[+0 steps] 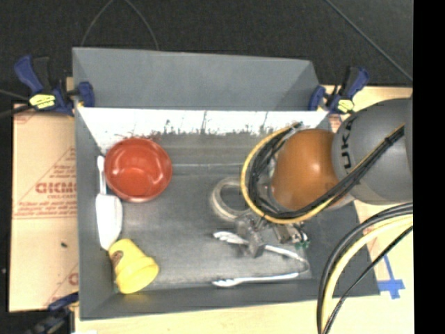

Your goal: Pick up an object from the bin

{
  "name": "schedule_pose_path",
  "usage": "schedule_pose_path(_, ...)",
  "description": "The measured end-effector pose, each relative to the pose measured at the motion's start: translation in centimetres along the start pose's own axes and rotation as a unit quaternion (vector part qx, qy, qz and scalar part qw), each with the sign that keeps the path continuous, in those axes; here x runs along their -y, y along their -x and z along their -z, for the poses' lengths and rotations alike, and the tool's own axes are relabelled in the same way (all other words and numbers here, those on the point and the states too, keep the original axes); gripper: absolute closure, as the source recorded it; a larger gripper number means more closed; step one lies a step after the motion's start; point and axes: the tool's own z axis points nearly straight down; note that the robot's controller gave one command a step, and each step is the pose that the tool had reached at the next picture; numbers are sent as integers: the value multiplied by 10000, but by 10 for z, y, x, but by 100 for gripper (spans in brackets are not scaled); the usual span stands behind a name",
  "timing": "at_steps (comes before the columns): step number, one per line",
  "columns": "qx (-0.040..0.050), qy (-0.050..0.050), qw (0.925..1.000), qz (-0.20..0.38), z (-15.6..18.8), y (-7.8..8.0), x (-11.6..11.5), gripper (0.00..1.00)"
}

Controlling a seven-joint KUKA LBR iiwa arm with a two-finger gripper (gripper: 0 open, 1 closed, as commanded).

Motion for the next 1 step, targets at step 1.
schedule_pose_path(1,0,-1,10000,3,0,0,0,100)
